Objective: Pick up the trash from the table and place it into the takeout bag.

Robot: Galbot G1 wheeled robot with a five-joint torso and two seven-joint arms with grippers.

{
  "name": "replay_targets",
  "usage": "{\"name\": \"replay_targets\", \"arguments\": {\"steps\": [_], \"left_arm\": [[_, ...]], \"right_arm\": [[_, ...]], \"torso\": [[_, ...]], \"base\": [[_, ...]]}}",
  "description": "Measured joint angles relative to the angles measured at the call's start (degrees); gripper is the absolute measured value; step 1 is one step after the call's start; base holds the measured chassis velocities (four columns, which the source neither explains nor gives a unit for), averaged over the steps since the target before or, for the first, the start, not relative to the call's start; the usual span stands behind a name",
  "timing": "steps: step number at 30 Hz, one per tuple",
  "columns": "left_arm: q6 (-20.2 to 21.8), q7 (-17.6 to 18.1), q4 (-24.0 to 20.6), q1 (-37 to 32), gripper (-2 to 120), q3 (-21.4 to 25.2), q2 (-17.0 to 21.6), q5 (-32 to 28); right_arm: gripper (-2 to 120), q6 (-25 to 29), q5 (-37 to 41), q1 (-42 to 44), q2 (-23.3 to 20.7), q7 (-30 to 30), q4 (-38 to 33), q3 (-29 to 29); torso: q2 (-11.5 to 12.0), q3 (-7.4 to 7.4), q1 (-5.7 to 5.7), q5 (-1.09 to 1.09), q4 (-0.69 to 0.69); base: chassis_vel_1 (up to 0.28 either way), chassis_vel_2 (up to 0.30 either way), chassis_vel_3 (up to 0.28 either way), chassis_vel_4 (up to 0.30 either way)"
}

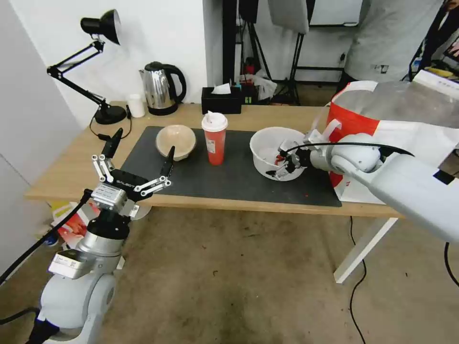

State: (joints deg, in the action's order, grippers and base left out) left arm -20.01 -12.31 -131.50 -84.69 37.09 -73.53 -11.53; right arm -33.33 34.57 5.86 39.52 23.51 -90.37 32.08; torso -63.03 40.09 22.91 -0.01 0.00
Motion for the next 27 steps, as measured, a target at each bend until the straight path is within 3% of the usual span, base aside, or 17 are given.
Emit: {"name": "replay_targets", "arguments": {"steps": [8, 27], "left_arm": [[0.0, 0.0, 0.11, 0.35, 100, -0.16, 0.02, -0.01], [0.05, 0.01, 0.15, 1.11, 100, -0.38, 0.27, -0.06]], "right_arm": [[84, 0.11, -0.44, 0.28, 0.61, 0.5, 0.31, 0.25], [14, -0.25, 1.23, -1.91, -1.33, 0.23, -1.2, -0.03]], "torso": [[0.0, 0.0, 0.0, 0.0, 0.0], [0.01, 0.02, 0.02, 0.01, 0.01]], "base": [[0.0, 0.0, 0.0, 0.0], [0.0, 0.0, 0.0, 0.0]]}}
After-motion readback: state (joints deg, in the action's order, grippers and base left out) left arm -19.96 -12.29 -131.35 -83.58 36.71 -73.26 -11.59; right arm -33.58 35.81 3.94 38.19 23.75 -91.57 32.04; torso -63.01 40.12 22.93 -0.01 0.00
